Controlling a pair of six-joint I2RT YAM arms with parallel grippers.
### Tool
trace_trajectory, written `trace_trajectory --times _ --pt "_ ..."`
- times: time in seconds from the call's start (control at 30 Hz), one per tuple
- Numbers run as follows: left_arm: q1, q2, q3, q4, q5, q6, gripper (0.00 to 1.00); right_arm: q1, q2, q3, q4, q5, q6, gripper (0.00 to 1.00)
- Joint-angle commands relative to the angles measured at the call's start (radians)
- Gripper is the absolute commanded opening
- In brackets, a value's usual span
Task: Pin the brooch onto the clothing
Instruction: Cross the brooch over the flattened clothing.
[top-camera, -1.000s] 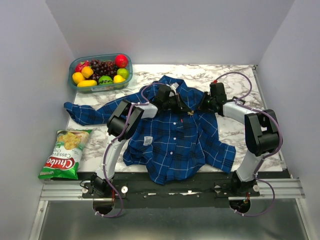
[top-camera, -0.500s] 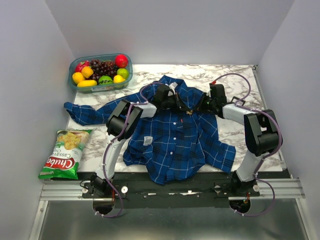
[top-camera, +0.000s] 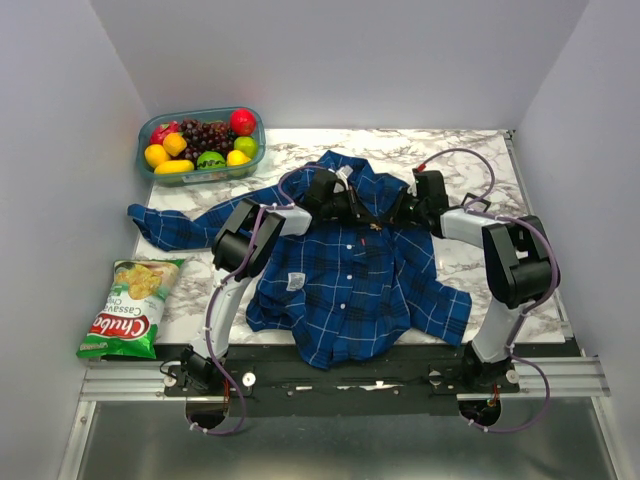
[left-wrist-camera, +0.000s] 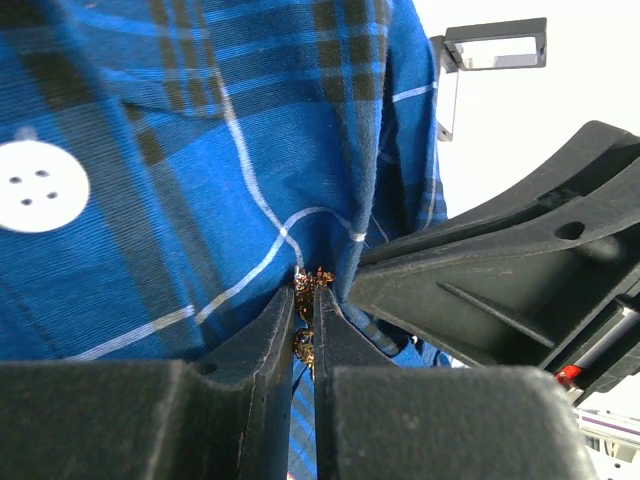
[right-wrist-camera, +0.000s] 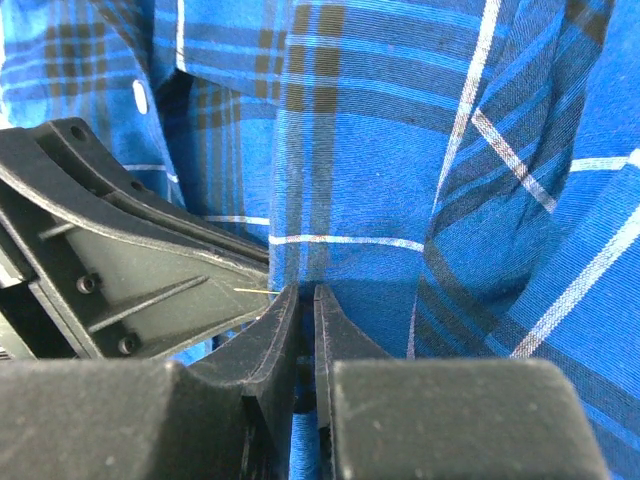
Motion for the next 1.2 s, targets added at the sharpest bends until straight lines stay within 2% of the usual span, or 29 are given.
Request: trace_trajectory --times 0.0,0.47,0.7,1.17 --pt "0.008 0.028 -0.018 0.022 0.023 0.022 0.0 0.013 0.045 -0.012 0.031 -0.024 0.01 0.19" --pt "0.015 0.031 -0.047 0.056 0.023 0.025 0.0 0.027 0.097 -0.006 0.038 -0.007 0.021 0.18" --pt "0.029 0.009 -0.079 0.087 0.015 0.007 0.18 0.032 0.098 0.011 0.004 0.022 0.018 0.18" --pt "0.055 -0.032 -0.13 0.127 0.012 -0.018 0.39 0.032 0.102 0.021 -0.015 0.037 0.021 0.17"
